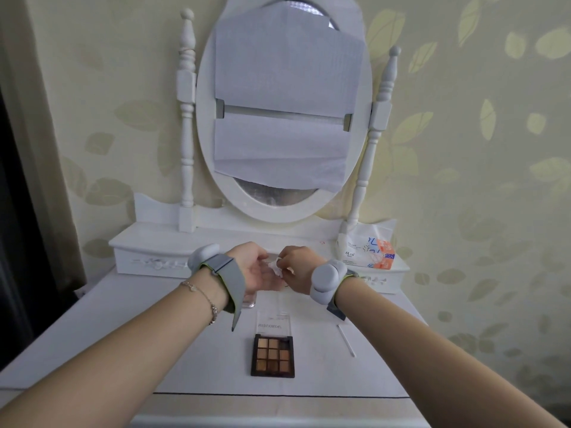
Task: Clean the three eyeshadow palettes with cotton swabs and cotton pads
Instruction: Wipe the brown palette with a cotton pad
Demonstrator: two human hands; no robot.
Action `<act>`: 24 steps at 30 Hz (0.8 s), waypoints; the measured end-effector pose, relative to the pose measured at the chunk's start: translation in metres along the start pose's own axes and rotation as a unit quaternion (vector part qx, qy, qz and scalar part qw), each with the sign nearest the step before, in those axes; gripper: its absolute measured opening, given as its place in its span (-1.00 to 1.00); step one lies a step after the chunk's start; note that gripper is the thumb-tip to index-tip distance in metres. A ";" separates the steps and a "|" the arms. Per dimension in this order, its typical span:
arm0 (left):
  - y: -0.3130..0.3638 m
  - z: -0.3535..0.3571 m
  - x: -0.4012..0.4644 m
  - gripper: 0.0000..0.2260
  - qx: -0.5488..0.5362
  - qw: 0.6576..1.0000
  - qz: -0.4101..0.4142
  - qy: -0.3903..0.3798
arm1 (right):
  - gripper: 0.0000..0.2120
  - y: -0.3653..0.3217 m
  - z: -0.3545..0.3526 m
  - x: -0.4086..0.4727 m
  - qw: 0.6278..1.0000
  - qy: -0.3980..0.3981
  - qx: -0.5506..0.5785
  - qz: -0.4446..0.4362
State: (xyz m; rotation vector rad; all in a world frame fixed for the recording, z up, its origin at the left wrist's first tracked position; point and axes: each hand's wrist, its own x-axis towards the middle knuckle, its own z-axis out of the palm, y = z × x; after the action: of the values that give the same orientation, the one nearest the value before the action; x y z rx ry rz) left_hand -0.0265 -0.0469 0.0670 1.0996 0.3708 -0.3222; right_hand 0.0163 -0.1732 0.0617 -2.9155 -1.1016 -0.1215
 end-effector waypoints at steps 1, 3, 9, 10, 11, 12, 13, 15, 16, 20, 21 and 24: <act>0.000 0.000 0.002 -0.71 0.008 1.000 -0.009 -0.007 | -0.66 0.000 0.002 0.000 0.999 0.004 0.027 0.019; 0.000 0.000 0.006 -0.52 0.033 0.999 -0.025 -0.030 | -0.62 0.000 0.006 0.002 0.994 0.013 0.087 0.061; 0.004 -0.001 0.001 -0.36 0.106 0.992 -0.031 -0.055 | -0.50 0.013 0.006 0.000 0.982 0.044 0.165 0.085; 0.004 -0.001 0.002 -0.36 0.124 0.991 -0.030 -0.050 | -0.48 0.014 0.005 -0.003 0.980 0.042 0.176 0.083; 0.003 -0.001 0.003 -0.36 0.151 0.987 -0.031 -0.041 | -0.45 0.014 0.004 -0.004 0.980 0.038 0.177 0.082; 0.003 -0.002 0.007 -0.36 0.179 0.983 -0.032 -0.029 | -0.42 0.014 0.004 -0.006 0.982 0.033 0.169 0.082; 0.003 -0.001 0.008 -0.36 0.208 0.977 -0.031 -0.018 | -0.41 0.013 0.004 -0.007 0.983 0.028 0.161 0.079; 0.002 0.000 0.010 -0.37 0.261 0.965 -0.018 0.004 | -0.47 0.015 0.010 -0.008 0.982 0.025 0.169 0.078; 0.002 0.000 0.009 -0.38 0.285 0.959 -0.009 0.011 | -0.56 0.016 0.012 -0.010 0.979 0.027 0.181 0.084; 0.000 -0.019 0.009 -0.54 0.322 0.945 0.052 0.013 | -0.84 0.023 0.021 -0.016 0.946 0.017 0.304 0.115; -0.002 -0.026 0.011 -0.62 0.319 0.945 0.073 0.025 | -0.86 0.023 0.026 -0.015 0.921 0.015 0.368 0.125; -0.016 -0.049 0.019 -0.83 0.352 0.924 0.132 0.076 | -0.72 0.024 0.042 -0.012 0.860 0.018 0.487 0.151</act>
State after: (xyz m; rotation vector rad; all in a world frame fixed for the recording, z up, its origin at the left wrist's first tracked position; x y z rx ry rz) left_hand -0.0225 -0.0106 0.0262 1.8699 0.2380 -0.1255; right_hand 0.0254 -0.1971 0.0188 -2.0792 -0.4434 0.3016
